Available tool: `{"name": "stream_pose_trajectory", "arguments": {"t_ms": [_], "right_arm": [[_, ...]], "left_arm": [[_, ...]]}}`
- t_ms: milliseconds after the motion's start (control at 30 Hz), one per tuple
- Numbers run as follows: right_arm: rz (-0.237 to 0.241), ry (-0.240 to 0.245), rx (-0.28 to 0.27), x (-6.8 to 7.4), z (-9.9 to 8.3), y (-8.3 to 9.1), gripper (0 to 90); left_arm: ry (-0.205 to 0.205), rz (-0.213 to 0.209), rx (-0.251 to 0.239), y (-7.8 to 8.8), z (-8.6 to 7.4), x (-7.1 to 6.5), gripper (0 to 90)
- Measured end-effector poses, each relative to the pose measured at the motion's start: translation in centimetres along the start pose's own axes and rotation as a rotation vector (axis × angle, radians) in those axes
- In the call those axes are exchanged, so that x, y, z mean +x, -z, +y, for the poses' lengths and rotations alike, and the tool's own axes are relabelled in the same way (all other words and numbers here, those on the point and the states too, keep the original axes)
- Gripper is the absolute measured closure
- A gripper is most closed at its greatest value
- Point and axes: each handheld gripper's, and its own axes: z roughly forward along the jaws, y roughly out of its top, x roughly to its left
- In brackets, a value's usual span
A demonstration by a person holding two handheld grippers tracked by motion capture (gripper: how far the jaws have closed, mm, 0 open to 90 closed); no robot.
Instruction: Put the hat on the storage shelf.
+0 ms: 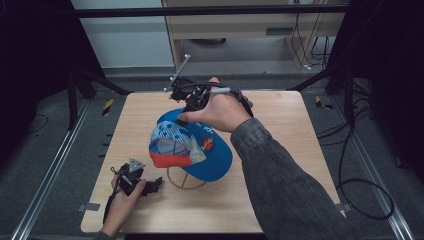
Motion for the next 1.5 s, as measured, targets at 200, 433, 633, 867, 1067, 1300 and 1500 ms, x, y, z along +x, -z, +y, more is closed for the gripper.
{"name": "stream_pose_trajectory", "arguments": {"t_ms": [200,433,633,867,1067,1300,1500], "right_arm": [[0.002,-0.016,-0.003,-0.1,-0.3,0.1,52.6],[0.007,-0.018,-0.025,0.0,-0.8,0.9,47.7],[0.009,-0.014,-0.035,0.4,-1.3,1.6,45.4],[0.004,-0.018,-0.047,0.3,-2.0,1.8,42.6],[0.003,-0.031,-0.060,0.2,-2.8,1.9,40.3],[0.001,-0.038,-0.079,0.0,-3.4,2.3,37.8],[-0.014,-0.044,-0.103,-0.2,-3.8,2.7,32.5]], "left_arm": [[0.000,0.000,0.000,0.0,0.0,0.0,0.0],[0.000,0.000,0.000,0.0,0.0,0.0,0.0],[0.000,0.000,0.000,0.0,0.0,0.0,0.0],[0.000,0.000,0.000,0.0,0.0,0.0,0.0],[0.000,0.000,0.000,0.0,0.0,0.0,0.0],[0.000,0.000,0.000,0.0,0.0,0.0,0.0],[0.000,0.000,0.000,0.0,0.0,0.0,0.0]]}}
